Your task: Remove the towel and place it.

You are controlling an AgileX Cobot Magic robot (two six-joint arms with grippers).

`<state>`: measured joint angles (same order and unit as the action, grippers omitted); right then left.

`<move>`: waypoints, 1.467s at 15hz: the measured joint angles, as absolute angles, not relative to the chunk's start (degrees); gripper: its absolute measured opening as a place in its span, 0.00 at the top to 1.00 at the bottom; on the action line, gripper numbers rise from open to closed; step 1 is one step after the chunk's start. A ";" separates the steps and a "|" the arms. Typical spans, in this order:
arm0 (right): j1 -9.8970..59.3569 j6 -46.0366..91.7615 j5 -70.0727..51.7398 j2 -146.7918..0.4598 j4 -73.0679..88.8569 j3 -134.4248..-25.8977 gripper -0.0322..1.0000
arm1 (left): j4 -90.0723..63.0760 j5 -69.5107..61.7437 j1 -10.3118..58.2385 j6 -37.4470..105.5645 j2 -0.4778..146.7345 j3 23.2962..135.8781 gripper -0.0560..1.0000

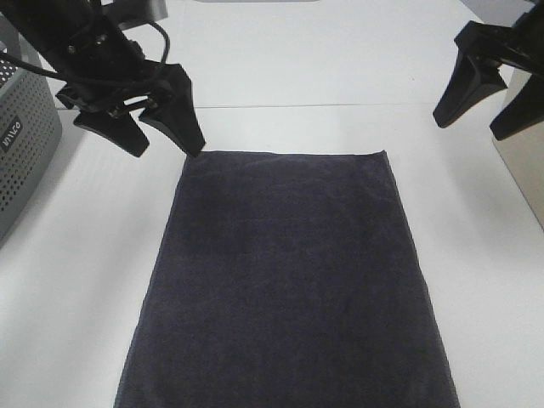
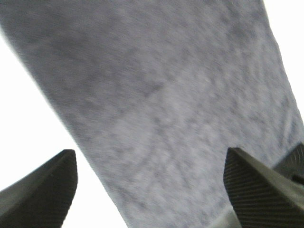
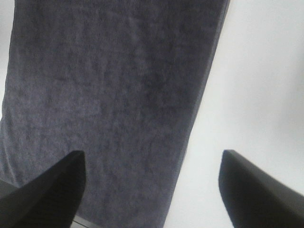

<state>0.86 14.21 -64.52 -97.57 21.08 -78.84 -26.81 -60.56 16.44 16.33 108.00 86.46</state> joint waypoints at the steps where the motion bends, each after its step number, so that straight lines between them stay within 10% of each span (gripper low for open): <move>1: 0.86 14.04 -65.95 -101.47 21.08 -83.65 0.24 | -26.76 -60.50 13.98 17.07 109.89 88.35 0.20; 13: 0.52 11.06 -69.50 -137.28 18.11 -117.69 0.23 | -25.84 -66.35 5.56 18.05 142.61 125.42 0.20; 22: -2.58 12.38 -69.50 -146.79 22.29 -123.76 0.23 | -27.39 -66.75 5.33 18.05 149.20 128.40 0.20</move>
